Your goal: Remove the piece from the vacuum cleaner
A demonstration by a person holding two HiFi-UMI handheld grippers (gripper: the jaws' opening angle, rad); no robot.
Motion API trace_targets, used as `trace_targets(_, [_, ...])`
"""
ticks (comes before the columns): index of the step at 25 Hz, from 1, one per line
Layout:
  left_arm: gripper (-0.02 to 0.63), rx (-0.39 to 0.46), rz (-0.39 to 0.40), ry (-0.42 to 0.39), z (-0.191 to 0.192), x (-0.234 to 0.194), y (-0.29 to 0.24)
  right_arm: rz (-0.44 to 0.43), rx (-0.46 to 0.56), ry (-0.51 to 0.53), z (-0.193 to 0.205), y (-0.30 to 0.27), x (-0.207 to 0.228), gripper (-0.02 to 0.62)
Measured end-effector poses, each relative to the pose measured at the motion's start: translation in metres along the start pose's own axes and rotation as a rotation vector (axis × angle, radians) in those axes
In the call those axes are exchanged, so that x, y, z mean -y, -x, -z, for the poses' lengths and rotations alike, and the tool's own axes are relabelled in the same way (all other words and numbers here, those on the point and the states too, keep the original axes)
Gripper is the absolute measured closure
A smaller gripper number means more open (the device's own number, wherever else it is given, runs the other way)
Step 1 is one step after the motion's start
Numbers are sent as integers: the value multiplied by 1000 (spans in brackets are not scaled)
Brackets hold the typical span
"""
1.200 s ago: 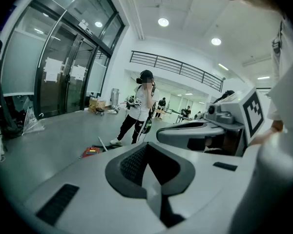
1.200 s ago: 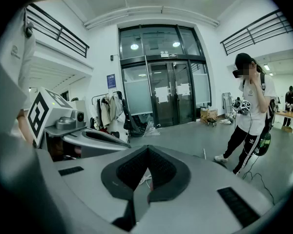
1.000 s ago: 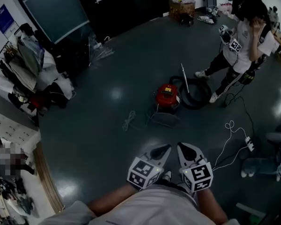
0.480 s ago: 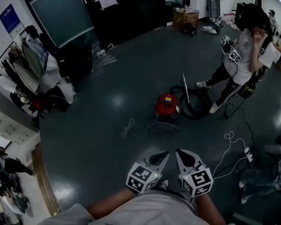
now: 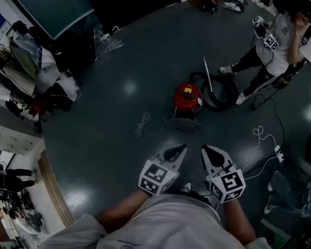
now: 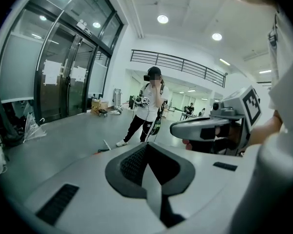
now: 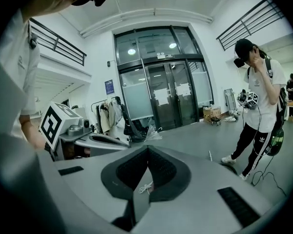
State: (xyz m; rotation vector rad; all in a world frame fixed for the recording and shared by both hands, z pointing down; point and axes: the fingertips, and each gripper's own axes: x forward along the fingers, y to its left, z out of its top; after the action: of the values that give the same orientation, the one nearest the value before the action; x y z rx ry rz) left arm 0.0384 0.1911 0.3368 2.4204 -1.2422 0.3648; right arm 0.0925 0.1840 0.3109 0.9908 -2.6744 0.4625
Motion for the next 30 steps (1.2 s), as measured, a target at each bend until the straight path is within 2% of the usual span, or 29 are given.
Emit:
trace_targets(3, [600, -24, 34, -55, -1, -40, -25, 16, 6, -17, -2, -39, 19, 578])
trace_targets(9, [598, -89, 179, -208, 5, -113, -82, 73, -22, -45, -1, -117, 55, 578])
trace_targets(12, [598, -129, 257, -279, 23, -138, -115, 107, -59, -62, 10, -144, 75, 578])
trace_targets(15, [597, -188, 302, -303, 49, -165, -152, 116, -90, -69, 19, -168, 95, 578])
trace_targets(19, [589, -300, 328, -344, 105, -194, -203, 126, -124, -100, 43, -192, 128, 578])
trace_targets(22, [536, -384, 348, -392, 150, -213, -245, 121, -148, -112, 66, -213, 156, 578])
trace_targets(24, [524, -435, 352, -431, 183, -229, -272, 118, -159, -119, 83, -228, 172, 578])
trace_targets(30, [502, -570, 338, -518, 293, -282, -352, 85, -139, -152, 128, -274, 217, 578])
